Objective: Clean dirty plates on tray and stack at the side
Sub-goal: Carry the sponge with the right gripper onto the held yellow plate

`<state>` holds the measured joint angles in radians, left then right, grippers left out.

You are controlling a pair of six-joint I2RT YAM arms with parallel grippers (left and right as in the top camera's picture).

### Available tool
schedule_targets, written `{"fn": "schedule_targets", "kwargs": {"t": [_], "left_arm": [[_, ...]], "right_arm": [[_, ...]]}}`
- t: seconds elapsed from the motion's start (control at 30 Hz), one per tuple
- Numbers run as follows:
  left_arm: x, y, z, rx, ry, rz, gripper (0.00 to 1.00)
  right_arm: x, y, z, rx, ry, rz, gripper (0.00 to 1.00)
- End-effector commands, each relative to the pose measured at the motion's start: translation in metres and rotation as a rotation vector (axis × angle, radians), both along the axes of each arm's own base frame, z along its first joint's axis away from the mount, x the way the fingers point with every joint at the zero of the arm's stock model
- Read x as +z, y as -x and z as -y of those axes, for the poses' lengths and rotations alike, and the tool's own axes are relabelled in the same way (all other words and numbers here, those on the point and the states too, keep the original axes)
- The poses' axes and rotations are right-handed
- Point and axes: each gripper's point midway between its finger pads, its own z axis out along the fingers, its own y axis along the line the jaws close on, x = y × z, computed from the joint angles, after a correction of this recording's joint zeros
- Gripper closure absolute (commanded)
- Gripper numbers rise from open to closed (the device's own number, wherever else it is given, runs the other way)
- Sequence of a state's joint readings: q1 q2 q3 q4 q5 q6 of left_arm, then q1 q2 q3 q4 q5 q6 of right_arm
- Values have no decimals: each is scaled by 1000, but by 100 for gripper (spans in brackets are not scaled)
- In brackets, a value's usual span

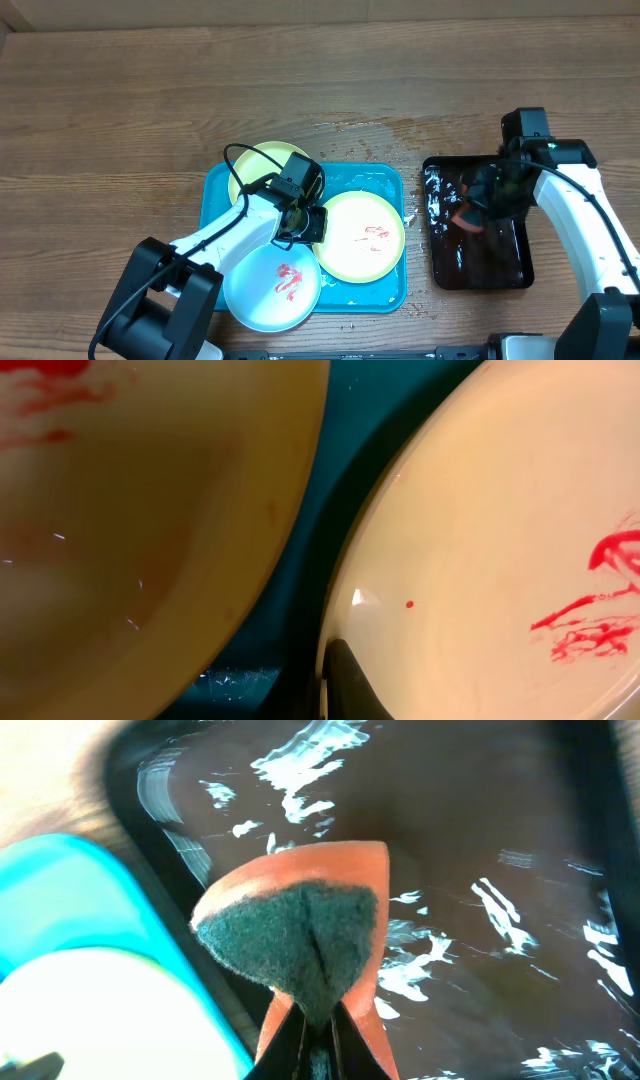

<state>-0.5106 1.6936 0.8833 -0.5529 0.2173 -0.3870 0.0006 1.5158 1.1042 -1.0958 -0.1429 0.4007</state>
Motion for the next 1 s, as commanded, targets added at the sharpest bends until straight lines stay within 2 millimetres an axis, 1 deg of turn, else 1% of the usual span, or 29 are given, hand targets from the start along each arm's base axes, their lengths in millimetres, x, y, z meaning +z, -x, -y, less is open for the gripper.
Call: {"fn": "schedule_targets", "kwargs": {"t": [0.0, 0.07, 0.2, 0.33, 0.37, 0.43, 0.53, 0.6, 0.67, 0.77, 0.87, 0.93, 0.97], "left_arm": [[-15, 9, -6, -8, -41, -42, 96], [-15, 9, -6, -8, -42, -43, 96], [-15, 9, -6, -8, -41, -42, 96], [-15, 9, -6, -7, -41, -42, 96], [-15, 9, -6, -7, -41, -43, 96], [-15, 9, -6, -7, -41, -43, 96], [-15, 10, -6, -7, -43, -45, 96], [-15, 10, -7, -7, -43, -46, 96], [-15, 10, -7, -7, -43, -47, 96], [-15, 10, -7, -7, -45, -49, 96], [-15, 11, -7, -7, -45, -50, 96], [-15, 11, -7, -7, -45, -51, 96], [-15, 11, -7, -7, -46, -51, 96]], "right_arm": [[20, -8, -55, 162, -241, 84, 96], [23, -7, -74, 212, -280, 95, 96], [24, 4, -110, 275, -307, 73, 96], [16, 11, -149, 307, -329, 62, 96], [7, 14, -167, 305, -338, 49, 96], [-9, 19, -183, 297, -340, 21, 96], [-34, 25, -195, 288, -317, -41, 96], [-50, 29, -198, 284, -302, -87, 96], [-64, 33, -197, 281, -285, -129, 96], [-79, 40, -188, 266, -230, -181, 96], [-86, 45, -164, 247, -102, -203, 96], [-91, 48, -140, 223, 29, -219, 96], [-92, 51, -123, 198, 123, -228, 96]]}}
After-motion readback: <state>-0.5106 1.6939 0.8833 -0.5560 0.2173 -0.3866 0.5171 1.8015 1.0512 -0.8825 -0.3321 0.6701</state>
